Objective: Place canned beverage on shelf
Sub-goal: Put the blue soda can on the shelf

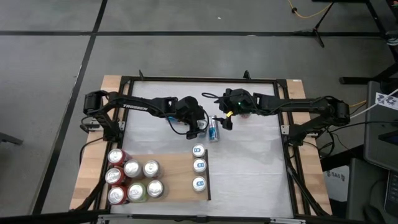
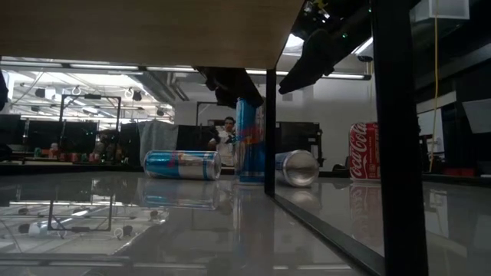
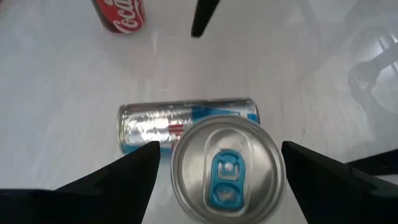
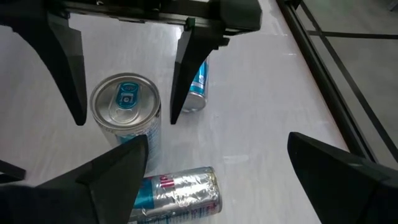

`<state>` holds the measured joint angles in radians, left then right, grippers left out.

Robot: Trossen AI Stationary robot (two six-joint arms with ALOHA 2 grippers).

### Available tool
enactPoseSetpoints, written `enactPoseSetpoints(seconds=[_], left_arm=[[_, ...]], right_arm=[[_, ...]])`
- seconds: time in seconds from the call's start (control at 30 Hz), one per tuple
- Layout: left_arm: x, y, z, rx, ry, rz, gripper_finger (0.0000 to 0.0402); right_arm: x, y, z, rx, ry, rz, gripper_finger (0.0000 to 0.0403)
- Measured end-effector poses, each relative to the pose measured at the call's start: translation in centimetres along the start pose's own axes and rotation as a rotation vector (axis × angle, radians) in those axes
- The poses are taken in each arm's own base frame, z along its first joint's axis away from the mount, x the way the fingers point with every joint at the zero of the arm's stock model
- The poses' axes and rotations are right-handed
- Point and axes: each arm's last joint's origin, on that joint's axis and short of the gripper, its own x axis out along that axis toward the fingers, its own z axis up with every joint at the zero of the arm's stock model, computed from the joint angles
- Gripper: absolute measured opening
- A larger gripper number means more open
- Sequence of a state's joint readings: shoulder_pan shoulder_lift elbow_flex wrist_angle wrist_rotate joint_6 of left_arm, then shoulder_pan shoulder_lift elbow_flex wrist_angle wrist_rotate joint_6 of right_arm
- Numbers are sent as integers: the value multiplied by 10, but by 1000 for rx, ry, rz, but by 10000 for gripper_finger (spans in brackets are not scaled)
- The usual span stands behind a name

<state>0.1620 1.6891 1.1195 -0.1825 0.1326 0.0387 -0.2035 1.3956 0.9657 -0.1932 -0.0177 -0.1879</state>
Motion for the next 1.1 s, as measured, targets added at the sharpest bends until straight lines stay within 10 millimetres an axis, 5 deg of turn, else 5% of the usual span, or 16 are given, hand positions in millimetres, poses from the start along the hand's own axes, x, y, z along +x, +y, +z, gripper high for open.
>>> enactPoseSetpoints(seconds=[0.83,1.1], left_arm=[[-1,0,-1,-93,15,-6,225],[-20,-1,15,-118,52,28,222]], right_arm=[[0,0,0,0,0,0,376],[0,0,0,-1,-2,0,376]])
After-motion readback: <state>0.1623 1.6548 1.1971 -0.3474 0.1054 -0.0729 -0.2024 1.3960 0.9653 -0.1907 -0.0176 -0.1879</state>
